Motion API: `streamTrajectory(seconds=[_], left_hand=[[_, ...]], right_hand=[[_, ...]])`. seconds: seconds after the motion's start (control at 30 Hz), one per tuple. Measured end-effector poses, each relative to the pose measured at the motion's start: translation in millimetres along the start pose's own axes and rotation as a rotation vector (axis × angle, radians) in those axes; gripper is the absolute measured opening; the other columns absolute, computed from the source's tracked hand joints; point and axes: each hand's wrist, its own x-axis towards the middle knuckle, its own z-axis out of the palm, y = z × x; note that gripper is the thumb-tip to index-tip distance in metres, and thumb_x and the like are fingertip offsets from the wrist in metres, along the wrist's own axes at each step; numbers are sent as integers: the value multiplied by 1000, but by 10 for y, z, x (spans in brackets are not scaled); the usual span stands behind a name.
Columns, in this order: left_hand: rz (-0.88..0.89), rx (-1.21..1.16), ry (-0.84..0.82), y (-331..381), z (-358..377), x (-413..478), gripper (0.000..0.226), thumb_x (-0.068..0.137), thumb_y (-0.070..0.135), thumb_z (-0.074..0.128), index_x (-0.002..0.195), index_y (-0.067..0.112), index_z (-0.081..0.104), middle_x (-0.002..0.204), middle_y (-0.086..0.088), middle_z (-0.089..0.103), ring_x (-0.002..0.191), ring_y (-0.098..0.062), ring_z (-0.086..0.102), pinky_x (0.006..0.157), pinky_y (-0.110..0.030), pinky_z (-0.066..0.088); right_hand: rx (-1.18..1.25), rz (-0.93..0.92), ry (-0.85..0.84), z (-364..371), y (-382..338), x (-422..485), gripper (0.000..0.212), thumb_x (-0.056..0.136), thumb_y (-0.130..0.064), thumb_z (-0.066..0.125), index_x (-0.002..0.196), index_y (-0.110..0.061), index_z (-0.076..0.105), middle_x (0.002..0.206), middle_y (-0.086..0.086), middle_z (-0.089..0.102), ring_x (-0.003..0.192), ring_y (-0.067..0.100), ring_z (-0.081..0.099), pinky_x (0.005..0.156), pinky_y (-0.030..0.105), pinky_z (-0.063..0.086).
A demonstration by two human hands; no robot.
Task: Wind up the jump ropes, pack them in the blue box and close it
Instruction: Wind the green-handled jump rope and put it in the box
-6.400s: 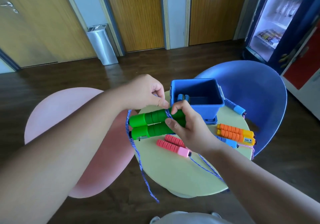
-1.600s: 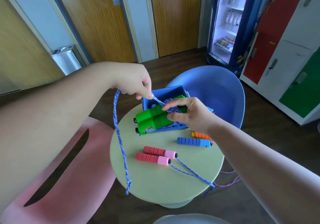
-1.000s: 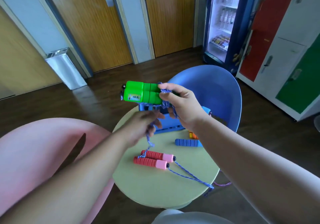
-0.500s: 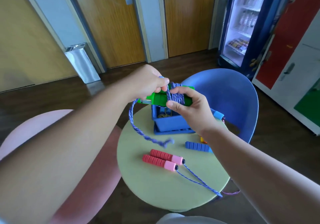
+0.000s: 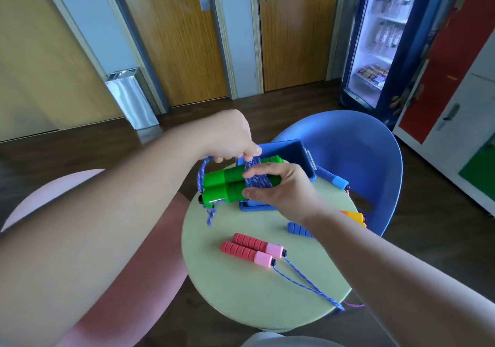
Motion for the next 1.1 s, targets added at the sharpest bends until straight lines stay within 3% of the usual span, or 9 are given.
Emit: streamTrajectory(seconds=[0.3, 0.4, 0.47, 0.57, 0.67, 0.77, 0.87, 1.0, 1.1], left_hand=[[162, 213, 29, -253, -254, 52, 24, 76, 47, 87, 75, 25, 79, 61, 8, 67, 55, -4, 54, 55, -21, 41], [244, 39, 44, -335, -182, 58, 16, 80, 38, 86, 81, 22, 82, 61, 10, 64, 53, -1, 49, 50, -15, 36], [216, -225, 41, -524, -84, 119, 15, 84, 29, 82, 88, 14, 80, 66, 2, 67, 55, -5, 53, 53, -18, 42], [18, -523, -52, -922, 216, 195, 17, 90, 29, 73, 100, 15, 74, 95, -16, 75, 74, -20, 70, 74, -35, 60], [20, -656, -14, -881, 682, 84, 18, 107, 25, 52, 100, 18, 67, 76, -6, 68, 51, -13, 49, 50, -25, 44], [76, -634, -63, -485, 1006, -202, 36, 111, 32, 42, 96, 16, 70, 60, 2, 59, 45, -14, 36, 47, -24, 34], [91, -565, -34, -321, 980, -298, 37, 110, 35, 44, 89, 13, 66, 54, 4, 51, 43, -13, 32, 49, -25, 29], [114, -538, 78, -186, 641, -416, 31, 107, 28, 52, 86, 9, 66, 54, 4, 48, 41, -10, 33, 47, -24, 28], [122, -480, 195, -181, 369, -428, 35, 104, 33, 57, 84, 8, 70, 55, 3, 52, 44, -15, 38, 50, -29, 36]], right_hand=[[36, 29, -142, -209, -55, -68, 24, 77, -4, 86, 99, -10, 78, 91, -3, 74, 86, 4, 67, 82, 12, 47], [200, 40, -174, -243, -179, -97, 21, 80, 7, 78, 99, -1, 74, 80, 9, 67, 60, 6, 62, 60, 13, 48], [364, 121, -127, -236, -210, -99, 20, 81, 6, 76, 95, -9, 75, 65, 4, 51, 41, 9, 33, 41, 18, 28], [512, 173, 10, -223, -210, -26, 19, 83, -6, 77, 92, -23, 77, 65, 5, 37, 51, 17, 12, 49, 27, 12], [560, 151, 148, -159, -321, 55, 19, 87, -5, 74, 94, -23, 75, 72, 8, 50, 46, 17, 23, 46, 23, 17], [589, 120, 285, -53, -346, 104, 17, 88, 0, 74, 96, -15, 73, 86, 12, 64, 52, 26, 57, 38, 23, 40], [399, 61, 335, -35, -252, 119, 16, 88, 0, 74, 100, -10, 73, 77, 7, 66, 50, 23, 57, 46, 32, 51], [83, -99, 300, -133, -106, 94, 18, 87, -2, 76, 103, -10, 74, 86, -4, 68, 74, 5, 62, 74, 19, 54], [7, -96, 192, -137, -38, 51, 19, 88, -18, 79, 107, -19, 77, 97, -2, 70, 92, 13, 65, 89, 35, 56]])
